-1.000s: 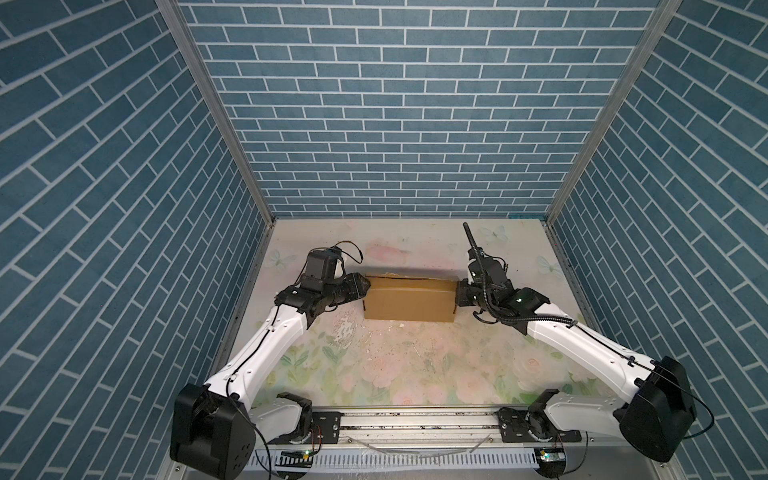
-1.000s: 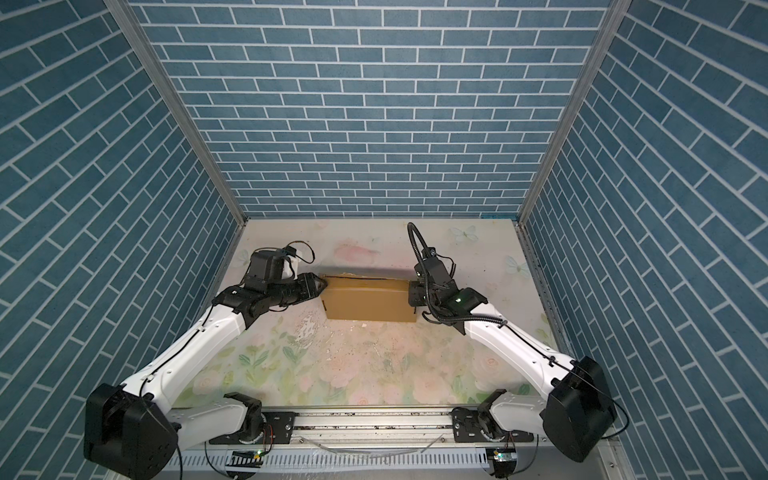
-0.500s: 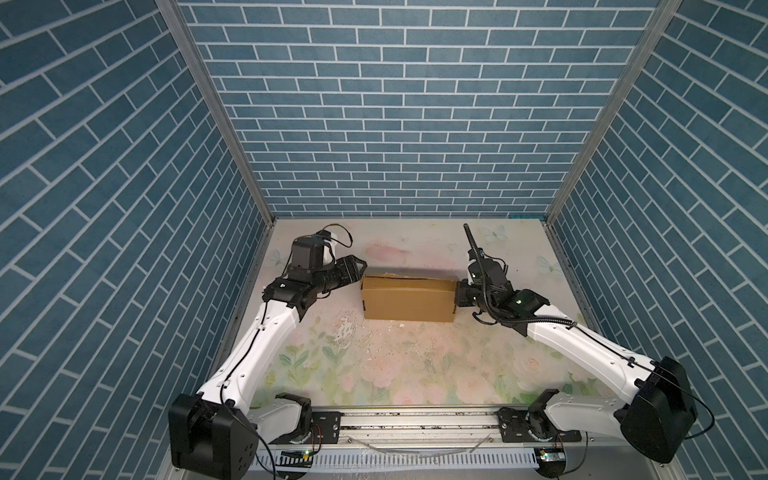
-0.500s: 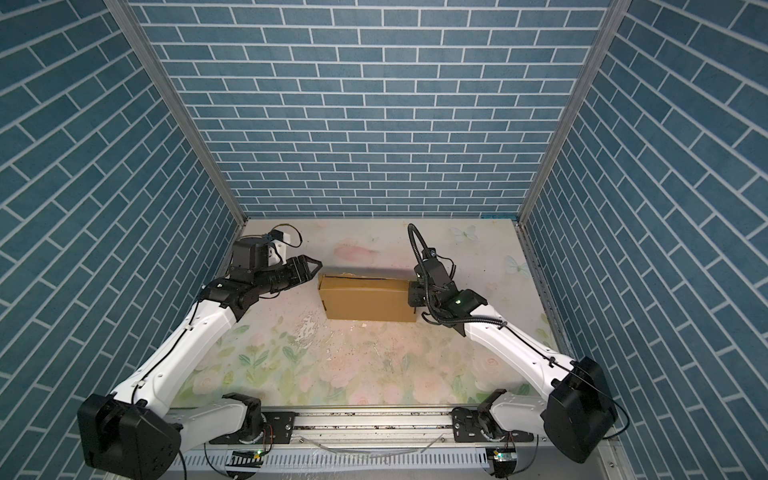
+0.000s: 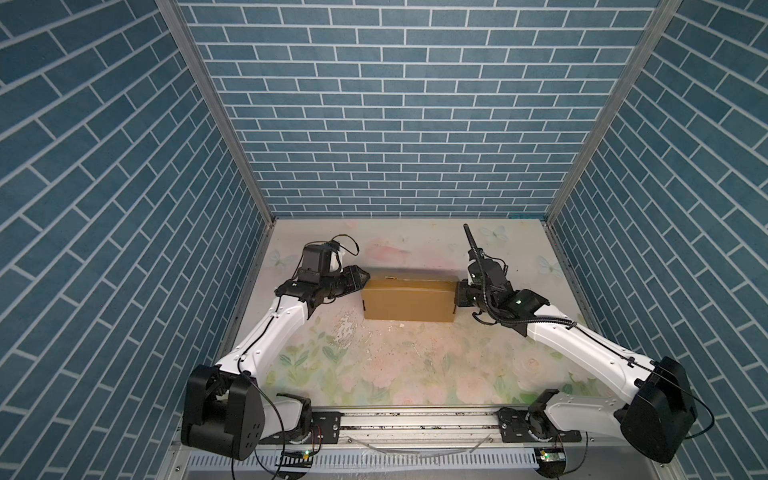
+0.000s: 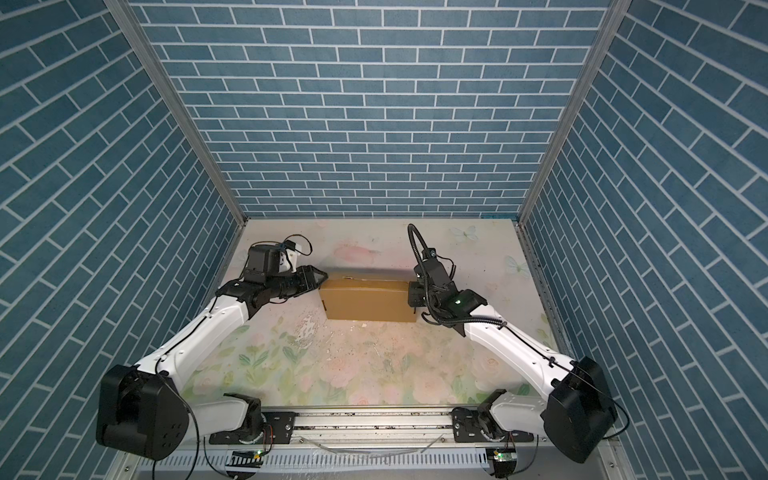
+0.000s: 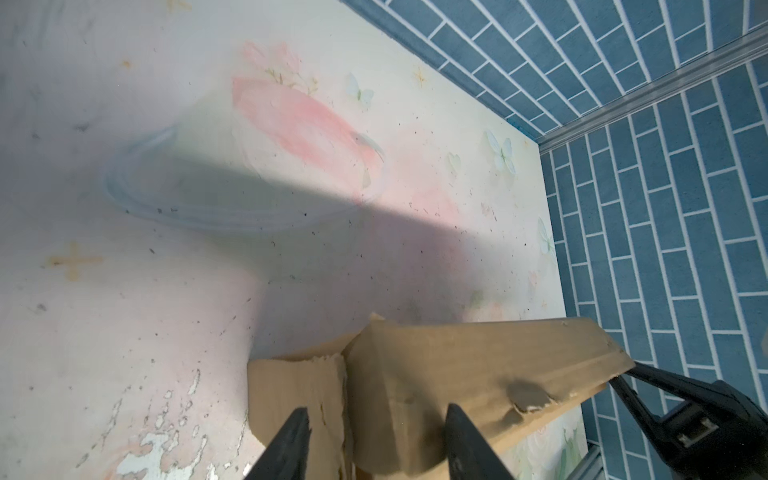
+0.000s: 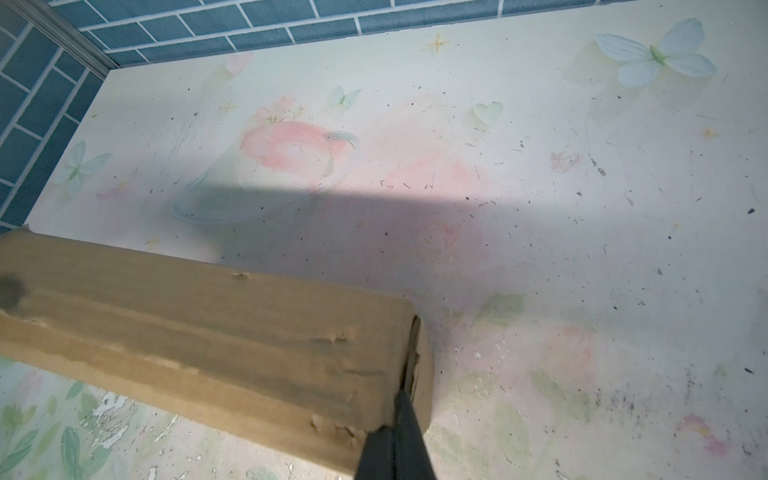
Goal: Fold the paper box
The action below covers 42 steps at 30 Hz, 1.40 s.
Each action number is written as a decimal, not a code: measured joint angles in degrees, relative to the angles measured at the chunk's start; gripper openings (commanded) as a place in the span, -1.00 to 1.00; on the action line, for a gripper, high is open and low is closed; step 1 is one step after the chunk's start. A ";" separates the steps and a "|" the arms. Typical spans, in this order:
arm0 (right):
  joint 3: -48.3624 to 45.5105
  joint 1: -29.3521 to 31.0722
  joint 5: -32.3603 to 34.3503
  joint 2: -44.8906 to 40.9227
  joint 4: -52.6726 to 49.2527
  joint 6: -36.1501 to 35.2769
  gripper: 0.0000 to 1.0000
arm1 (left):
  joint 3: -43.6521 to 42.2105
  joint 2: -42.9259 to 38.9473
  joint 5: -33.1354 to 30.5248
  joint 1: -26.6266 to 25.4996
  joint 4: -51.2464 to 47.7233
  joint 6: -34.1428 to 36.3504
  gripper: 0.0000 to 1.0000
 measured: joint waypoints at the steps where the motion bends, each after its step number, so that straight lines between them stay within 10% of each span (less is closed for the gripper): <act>1: 0.00 0.00 0.00 0.07 0.00 0.00 -1.00 | -0.90 0.00 0.17 0.00 0.94 -0.09 -0.04; 4: 0.13 -0.02 0.00 0.22 -0.04 -0.07 -0.94 | -2.73 0.28 0.85 0.09 4.02 -0.42 -0.05; 10: 2.56 -1.33 -3.69 0.37 -5.79 -1.95 -0.21 | -2.95 0.92 0.26 0.37 6.32 -0.83 -0.05; 23: 3.96 -15.67 -38.53 -0.76 -6.21 10.36 0.35 | -2.86 1.25 -0.31 0.52 6.88 -0.87 -0.06; 34: 2.73 -16.17 -37.20 0.66 -1.60 22.23 0.09 | -2.99 1.07 -0.26 0.52 6.93 -1.07 -0.07; 42: -0.37 -16.17 -35.60 2.80 1.60 24.20 -0.73 | -4.31 0.31 0.33 0.42 8.35 -1.95 -0.22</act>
